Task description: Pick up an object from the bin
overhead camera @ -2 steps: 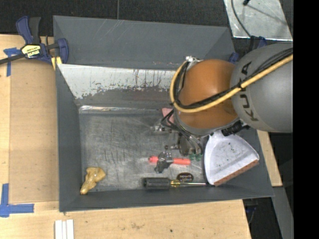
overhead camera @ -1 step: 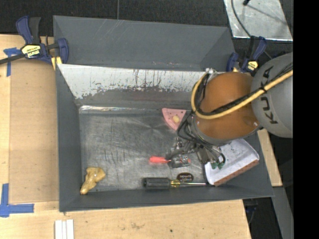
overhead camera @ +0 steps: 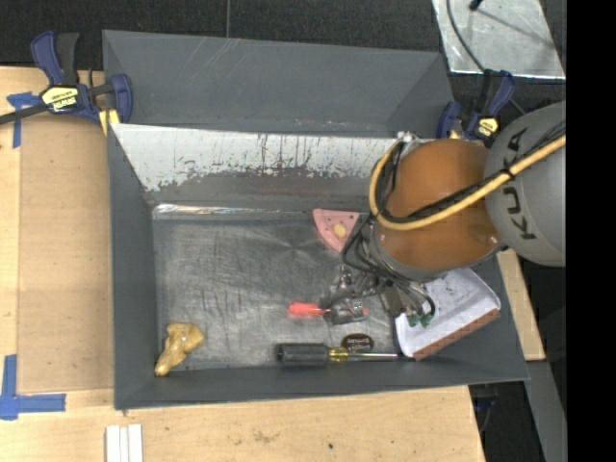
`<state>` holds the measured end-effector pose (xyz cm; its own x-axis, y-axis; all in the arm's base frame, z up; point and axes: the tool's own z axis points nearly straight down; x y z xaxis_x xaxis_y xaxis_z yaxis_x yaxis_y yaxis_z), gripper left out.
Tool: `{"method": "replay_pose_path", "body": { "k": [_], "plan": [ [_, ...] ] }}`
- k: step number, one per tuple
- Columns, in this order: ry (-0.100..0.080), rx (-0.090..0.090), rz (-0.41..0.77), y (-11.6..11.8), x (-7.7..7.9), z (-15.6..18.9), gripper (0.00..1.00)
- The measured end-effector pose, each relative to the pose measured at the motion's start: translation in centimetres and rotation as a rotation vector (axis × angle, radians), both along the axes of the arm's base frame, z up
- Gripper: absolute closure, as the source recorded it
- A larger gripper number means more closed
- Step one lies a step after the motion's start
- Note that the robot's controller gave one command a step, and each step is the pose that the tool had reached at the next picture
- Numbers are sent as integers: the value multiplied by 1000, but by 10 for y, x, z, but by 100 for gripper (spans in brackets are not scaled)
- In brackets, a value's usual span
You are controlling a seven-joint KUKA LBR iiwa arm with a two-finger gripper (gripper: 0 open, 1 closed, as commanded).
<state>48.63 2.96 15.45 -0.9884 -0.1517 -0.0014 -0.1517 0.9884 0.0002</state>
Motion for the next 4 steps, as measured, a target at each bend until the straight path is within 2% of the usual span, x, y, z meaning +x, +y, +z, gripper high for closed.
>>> {"method": "replay_pose_path", "body": {
  "k": [1,2,3,4],
  "plan": [
    [6,0,48,-11,-1,48,100],
    [1,1,103,-54,4,110,100],
    [-7,0,18,5,21,0,0],
    [2,0,9,17,22,-20,0]
  ]
}}
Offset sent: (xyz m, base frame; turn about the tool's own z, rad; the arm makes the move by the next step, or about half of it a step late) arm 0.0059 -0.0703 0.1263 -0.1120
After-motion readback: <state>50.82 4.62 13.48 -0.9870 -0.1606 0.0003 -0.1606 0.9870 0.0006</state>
